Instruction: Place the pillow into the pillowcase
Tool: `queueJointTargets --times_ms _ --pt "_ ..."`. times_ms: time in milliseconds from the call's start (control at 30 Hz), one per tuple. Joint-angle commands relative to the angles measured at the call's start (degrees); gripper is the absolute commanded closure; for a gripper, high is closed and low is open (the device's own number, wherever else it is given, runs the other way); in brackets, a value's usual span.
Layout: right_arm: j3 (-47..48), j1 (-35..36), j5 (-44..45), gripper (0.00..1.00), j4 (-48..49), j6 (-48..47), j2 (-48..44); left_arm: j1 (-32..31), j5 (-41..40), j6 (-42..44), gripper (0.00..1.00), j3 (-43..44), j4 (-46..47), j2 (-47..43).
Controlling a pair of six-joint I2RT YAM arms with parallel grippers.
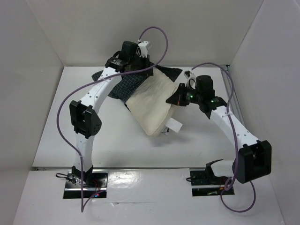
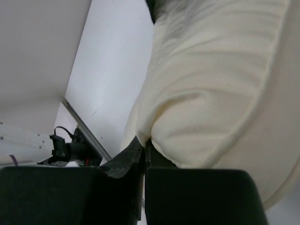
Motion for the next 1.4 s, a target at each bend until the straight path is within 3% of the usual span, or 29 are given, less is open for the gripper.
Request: queueJointTargets --times_ms 0,100,233,267,300,333,400,533,667,700,733,800,900,967,1000,1033,1100,1167,1367 --pt "-3.86 1.75 -1.19 1.00 10.65 3.44 1.43 -3.79 6.57 -6.55 1.00 3.82 -2.08 6.99" --pt "-6.14 7.98 -0.51 1.00 12.17 5.99 2.06 -3.79 3.66 -7.70 1.00 11.13 -7.79 11.86" --pt "-11.68 17.22 4.24 1.00 11.48 7.75 0.12 -3.79 -1.17 -8.23 0.98 2.98 -3.68 4.43" --pt "-12.38 19.23 5.46 0.95 10.16 6.88 0.12 -3.79 -3.01 -7.27 0.73 1.83 -3.67 3.62" --pt "-12.39 19.95 6.69 0.77 5.19 5.83 0.82 -3.79 -3.99 -6.74 0.61 1.82 -3.67 3.61" --pt "-11.17 20.56 8.36 0.55 2.18 4.51 0.83 -3.79 -4.52 -5.95 0.58 3.12 -5.93 3.61" --pt "-8.11 21.80 18.59 0.34 -6.84 1.17 -2.05 -3.79 -5.83 -4.71 0.52 4.71 -8.32 3.61" --pt "-3.35 21.19 34.63 0.16 -14.97 -1.30 -9.95 -4.31 -8.12 -4.01 0.52 2.88 -9.91 0.63" --pt "0.61 19.60 47.90 0.18 -15.69 -0.78 -12.36 -6.77 -13.48 -2.87 0.54 -0.72 -9.91 -3.24" --pt "1.14 17.86 53.32 0.26 -15.69 1.14 -11.31 -7.30 -14.71 -2.87 0.55 -2.21 -10.43 -3.24" --pt "2.54 16.98 55.20 0.51 -15.69 2.29 -8.52 -8.00 -14.72 -2.87 0.55 -2.83 -10.44 -3.77" --pt "3.86 12.95 55.93 0.67 -13.68 3.09 -4.21 -8.01 -14.72 -4.09 0.53 -4.85 -11.05 -2.99" --pt "6.50 7.24 50.67 0.87 -8.76 1.61 5.72 -10.20 -14.10 -5.85 0.45 -5.56 -11.67 0.60" --pt "8.34 5.37 47.76 0.89 -4.20 0.82 12.21 -12.48 -18.57 -6.38 0.33 -5.56 -13.07 2.90" --pt "9.13 4.58 47.23 0.88 -2.87 0.81 14.25 -13.01 -20.07 -6.38 0.31 -4.87 -13.86 3.87" --pt "9.84 3.09 46.01 0.78 -1.46 -0.58 16.45 -13.02 -20.08 -6.90 0.31 -4.86 -13.87 5.53" --pt "13.08 0.64 44.77 0.69 -0.04 -1.21 23.39 -14.16 -20.61 -8.40 0.29 -4.86 -12.91 6.07" --pt "16.08 -0.69 41.27 0.42 2.84 -3.49 27.70 -14.16 -22.97 -9.63 0.22 -4.86 -12.90 7.39" --pt "23.10 -5.09 32.40 0.27 4.26 -8.49 39.13 -14.69 -26.76 -9.63 0.15 -4.07 -12.99 11.17"
